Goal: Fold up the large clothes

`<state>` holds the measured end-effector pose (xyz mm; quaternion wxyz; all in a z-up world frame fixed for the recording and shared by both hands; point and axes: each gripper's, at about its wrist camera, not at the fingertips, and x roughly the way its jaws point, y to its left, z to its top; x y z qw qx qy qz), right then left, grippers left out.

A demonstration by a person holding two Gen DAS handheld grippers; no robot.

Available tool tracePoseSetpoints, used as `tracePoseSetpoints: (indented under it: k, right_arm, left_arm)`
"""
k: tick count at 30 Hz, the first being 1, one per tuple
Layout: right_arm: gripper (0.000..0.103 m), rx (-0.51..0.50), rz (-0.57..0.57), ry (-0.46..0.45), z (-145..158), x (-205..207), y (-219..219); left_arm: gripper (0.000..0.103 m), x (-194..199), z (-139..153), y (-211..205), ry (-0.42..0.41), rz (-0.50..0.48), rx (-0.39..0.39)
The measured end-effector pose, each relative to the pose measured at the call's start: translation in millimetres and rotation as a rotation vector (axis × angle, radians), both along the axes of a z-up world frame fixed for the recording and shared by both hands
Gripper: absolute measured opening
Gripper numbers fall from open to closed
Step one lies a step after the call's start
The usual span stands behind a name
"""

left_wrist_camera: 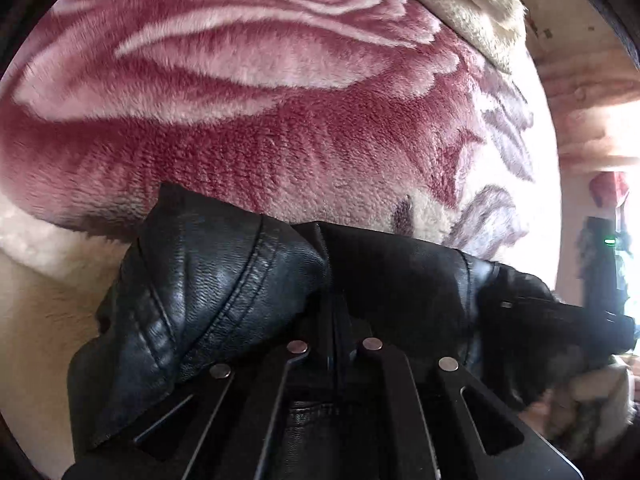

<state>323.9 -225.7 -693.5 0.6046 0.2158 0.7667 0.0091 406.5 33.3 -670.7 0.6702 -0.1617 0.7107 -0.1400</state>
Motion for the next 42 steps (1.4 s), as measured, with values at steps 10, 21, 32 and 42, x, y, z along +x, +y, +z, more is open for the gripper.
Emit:
tracePoseSetpoints:
  k: [10,21,32,42]
  right_arm:
    - [0.008,0.128,-0.066,-0.085,74,-13,-39]
    - [0.006,0.157,-0.287,-0.035,35,-106,-118]
    - [0.069,0.092,-0.333,-0.109,62,-141,-144]
    - [0.005,0.182,-0.469,-0.206,53,-140,-144]
  left_arm:
    - [0.004,-18,71,-10,-0.035,-0.057,-0.007]
    - [0.018,-55,60,36,0.06,0.117,-0.105]
    - [0.081,-93,76,110,-0.036,0.258,0.078]
    - [0.005,-122,67,99,-0.122,0.357,-0.042]
